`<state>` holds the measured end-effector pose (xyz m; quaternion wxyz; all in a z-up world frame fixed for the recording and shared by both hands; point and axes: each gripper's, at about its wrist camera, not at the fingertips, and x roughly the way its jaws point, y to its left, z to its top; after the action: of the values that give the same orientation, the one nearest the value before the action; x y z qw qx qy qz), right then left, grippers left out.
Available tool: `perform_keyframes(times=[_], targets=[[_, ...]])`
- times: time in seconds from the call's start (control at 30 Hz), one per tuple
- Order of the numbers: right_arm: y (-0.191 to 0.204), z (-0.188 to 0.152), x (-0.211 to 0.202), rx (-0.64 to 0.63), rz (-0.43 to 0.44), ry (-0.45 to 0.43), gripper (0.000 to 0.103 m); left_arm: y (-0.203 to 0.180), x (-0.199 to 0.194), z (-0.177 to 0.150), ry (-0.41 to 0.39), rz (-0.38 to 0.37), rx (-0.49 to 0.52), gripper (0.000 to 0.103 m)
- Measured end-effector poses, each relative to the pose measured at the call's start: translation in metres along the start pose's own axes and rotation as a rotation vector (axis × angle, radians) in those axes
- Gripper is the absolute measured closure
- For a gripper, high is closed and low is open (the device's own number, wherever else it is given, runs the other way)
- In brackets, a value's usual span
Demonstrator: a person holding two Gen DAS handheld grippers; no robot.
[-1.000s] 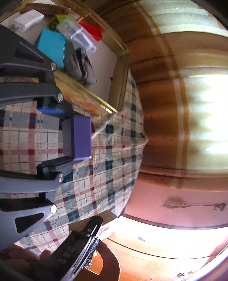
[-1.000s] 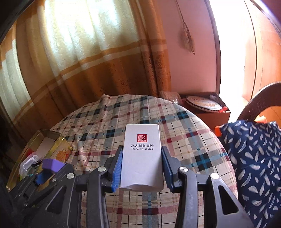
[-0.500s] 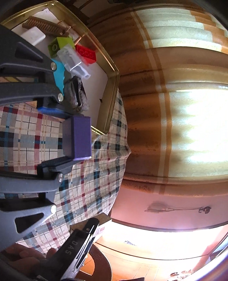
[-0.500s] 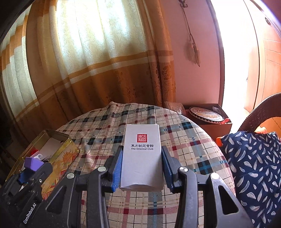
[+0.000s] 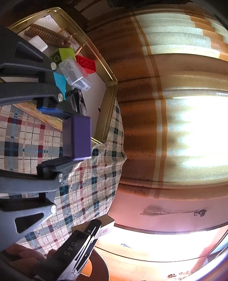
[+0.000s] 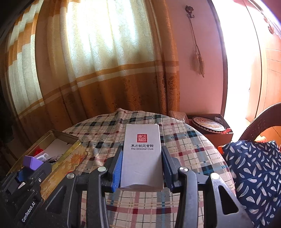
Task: Organize rigid objects
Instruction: 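Carry the purple cube and white box with both grippers to the gold tray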
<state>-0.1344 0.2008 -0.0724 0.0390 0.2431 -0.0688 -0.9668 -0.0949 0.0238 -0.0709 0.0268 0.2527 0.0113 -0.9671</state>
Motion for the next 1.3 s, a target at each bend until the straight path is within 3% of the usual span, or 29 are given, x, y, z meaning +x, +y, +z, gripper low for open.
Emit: perform_keyframes(times=[0.67,1.3], targets=[[0.043,-0.012,-0.022,-0.114,0.043,-0.068,0.059,0.015,-0.013,-0.007,-0.016,0.018,-0.02,0.064],[0.058,-0.016,-0.035,-0.157,0.068,-0.106,0.059,0.036,-0.021,-0.009,-0.033,0.046,-0.048,0.064]])
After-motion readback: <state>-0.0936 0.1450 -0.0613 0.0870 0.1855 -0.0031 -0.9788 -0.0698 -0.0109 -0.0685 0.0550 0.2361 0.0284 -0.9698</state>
